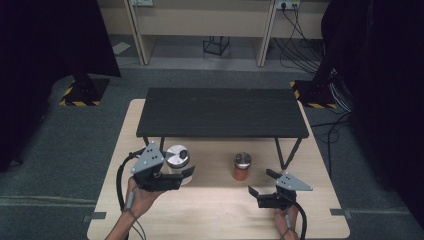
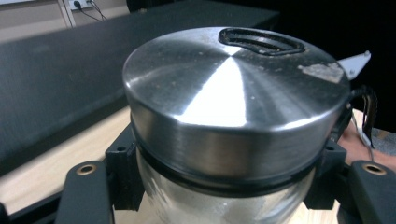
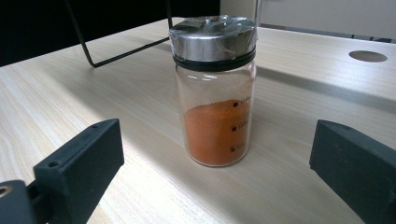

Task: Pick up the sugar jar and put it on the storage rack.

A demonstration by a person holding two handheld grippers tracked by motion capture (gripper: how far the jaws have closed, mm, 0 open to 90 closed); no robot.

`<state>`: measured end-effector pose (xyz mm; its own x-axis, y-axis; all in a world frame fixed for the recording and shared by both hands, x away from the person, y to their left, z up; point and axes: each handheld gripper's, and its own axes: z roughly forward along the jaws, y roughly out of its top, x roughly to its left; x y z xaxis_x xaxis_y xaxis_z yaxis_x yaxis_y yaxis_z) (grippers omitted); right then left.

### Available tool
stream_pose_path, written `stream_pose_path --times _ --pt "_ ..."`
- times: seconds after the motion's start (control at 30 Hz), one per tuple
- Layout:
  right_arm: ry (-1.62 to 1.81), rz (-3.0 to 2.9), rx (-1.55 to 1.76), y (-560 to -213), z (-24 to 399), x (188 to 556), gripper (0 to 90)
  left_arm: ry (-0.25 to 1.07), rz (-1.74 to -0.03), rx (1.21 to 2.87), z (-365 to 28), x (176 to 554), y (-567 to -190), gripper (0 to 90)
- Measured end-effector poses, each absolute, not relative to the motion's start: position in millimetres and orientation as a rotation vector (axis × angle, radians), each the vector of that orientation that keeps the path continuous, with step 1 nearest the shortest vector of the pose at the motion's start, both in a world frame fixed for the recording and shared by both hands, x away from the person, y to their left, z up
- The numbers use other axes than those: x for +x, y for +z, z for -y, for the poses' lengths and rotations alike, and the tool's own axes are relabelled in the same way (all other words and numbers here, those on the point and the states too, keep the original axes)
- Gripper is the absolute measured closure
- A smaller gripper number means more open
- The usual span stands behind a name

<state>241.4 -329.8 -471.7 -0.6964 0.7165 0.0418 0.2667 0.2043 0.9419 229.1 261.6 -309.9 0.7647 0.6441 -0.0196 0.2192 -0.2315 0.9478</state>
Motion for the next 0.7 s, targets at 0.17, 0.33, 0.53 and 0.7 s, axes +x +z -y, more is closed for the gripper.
stream_pose_path --times 0.17,0.33,0.53,0.7 --pt "1.498 -2.081 0.916 -471.6 330.0 241.7 3.0 0.458 -0.694 1.788 -257.7 241.3 -281.1 31.5" --pt "1.498 -2.082 0.915 -471.7 329.8 241.6 3.0 0.507 -0.744 1.770 -252.2 256.7 -256.8 31.5" --pt "1.501 -2.083 0.921 -471.8 330.2 242.5 3.0 0.572 -0.839 1.728 -247.2 277.4 -240.5 31.5" --pt "1.499 -2.085 0.923 -471.6 330.1 242.8 3.0 0.612 -0.887 1.715 -241.5 291.9 -231.4 31.4"
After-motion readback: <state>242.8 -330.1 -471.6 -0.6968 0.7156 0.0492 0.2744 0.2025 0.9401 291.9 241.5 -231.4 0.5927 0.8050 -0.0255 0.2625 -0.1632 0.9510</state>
